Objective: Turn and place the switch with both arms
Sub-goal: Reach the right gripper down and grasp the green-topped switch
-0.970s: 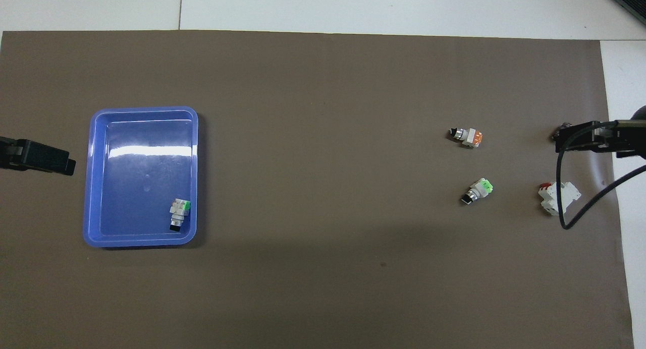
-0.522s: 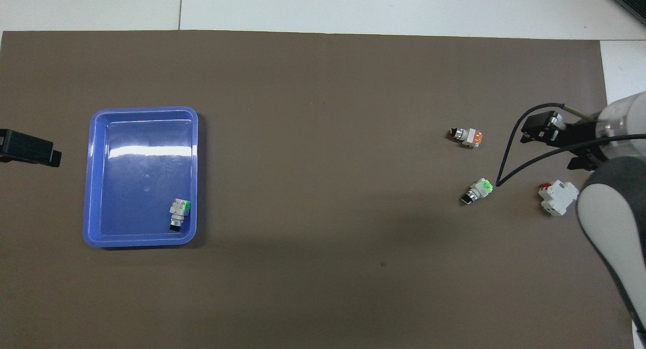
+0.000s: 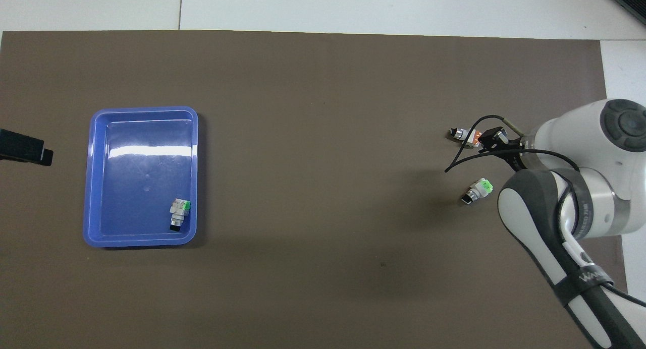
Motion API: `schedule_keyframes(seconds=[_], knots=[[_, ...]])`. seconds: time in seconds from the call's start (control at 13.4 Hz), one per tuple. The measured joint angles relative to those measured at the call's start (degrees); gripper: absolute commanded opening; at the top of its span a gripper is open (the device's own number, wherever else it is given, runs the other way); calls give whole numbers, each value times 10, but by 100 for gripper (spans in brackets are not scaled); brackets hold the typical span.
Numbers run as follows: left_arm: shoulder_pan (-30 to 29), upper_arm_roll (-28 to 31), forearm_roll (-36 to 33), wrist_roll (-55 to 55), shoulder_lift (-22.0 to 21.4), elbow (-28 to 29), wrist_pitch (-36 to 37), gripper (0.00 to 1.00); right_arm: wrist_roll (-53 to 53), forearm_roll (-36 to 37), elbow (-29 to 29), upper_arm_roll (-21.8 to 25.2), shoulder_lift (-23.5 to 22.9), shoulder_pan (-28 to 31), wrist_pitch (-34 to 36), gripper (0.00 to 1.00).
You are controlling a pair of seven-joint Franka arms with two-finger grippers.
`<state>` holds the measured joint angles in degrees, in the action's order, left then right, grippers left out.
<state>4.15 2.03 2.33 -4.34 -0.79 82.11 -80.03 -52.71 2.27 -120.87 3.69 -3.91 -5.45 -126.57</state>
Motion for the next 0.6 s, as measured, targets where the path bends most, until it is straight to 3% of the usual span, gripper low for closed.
schedule_keyframes(seconds=[0.6], knots=[[1,-5,0,19,0,1,0,100,5,-17,-84,1,-21,23,-98,100]])
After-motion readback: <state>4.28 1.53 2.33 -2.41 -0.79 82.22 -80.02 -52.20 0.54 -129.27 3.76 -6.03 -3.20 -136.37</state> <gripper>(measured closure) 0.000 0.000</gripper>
